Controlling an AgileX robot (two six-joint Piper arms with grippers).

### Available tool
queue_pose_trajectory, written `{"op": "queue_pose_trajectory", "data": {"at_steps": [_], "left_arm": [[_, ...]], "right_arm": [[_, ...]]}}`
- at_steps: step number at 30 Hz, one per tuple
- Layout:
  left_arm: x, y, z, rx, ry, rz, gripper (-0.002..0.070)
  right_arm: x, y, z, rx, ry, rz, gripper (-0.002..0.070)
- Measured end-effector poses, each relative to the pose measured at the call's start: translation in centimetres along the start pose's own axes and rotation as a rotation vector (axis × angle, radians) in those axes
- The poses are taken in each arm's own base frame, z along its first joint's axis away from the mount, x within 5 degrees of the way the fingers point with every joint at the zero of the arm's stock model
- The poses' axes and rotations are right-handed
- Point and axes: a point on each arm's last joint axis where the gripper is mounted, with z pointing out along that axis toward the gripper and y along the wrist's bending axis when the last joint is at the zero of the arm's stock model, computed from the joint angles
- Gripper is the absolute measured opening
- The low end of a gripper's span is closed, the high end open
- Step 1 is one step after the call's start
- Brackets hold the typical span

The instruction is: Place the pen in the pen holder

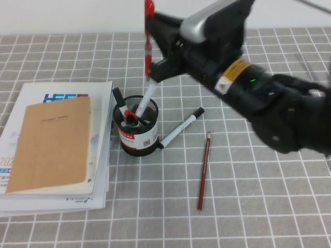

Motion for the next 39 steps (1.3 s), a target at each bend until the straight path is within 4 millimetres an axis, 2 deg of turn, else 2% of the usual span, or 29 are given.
{"op": "queue_pose_trajectory", "data": {"at_steps": [4,8,12,16,19,26,28,29,31,33,35,39], "left_arm": [[0.0,0.0,0.0,0.000,0.000,0.000,-0.0005],[0.0,0.0,0.0,0.000,0.000,0.000,-0.0005],[0.0,0.0,0.0,0.000,0.000,0.000,-0.0005],[0.0,0.0,0.0,0.000,0.000,0.000,-0.0005],[0.0,0.0,0.0,0.000,0.000,0.000,-0.0005],[0.0,0.0,0.0,0.000,0.000,0.000,-0.0005],[0.0,0.0,0.0,0.000,0.000,0.000,-0.0005],[0.0,0.0,0.0,0.000,0.000,0.000,-0.0005],[0.0,0.0,0.0,0.000,0.000,0.000,-0.0005],[0.0,0.0,0.0,0.000,0.000,0.000,-0.0005],[0.0,0.0,0.0,0.000,0.000,0.000,-0.0005],[0.0,0.0,0.0,0.000,0.000,0.000,-0.0005]], "right_arm": [[3.6,-0.6,1.5,0.011,0.068,0.011,0.0008],[6.8,-0.7,2.0,0.032,0.131,0.044,0.0008],[8.3,-0.8,2.2,0.041,0.157,0.059,0.0008],[8.7,-0.9,2.2,0.046,0.161,0.065,0.0022],[8.6,-0.9,2.2,0.046,0.158,0.066,0.0084],[8.6,-0.9,2.3,0.046,0.154,0.067,0.0336],[8.5,-0.9,2.3,0.046,0.151,0.067,0.0355],[8.3,-0.9,2.1,0.048,0.150,0.068,0.0343],[7.8,-0.8,1.6,0.049,0.146,0.074,0.0272],[6.5,-0.6,0.6,0.053,0.135,0.082,0.0133],[5.2,-0.3,-0.6,0.056,0.123,0.086,0.0057],[3.6,0.3,-4.7,0.069,0.135,0.076,0.0001]]}}
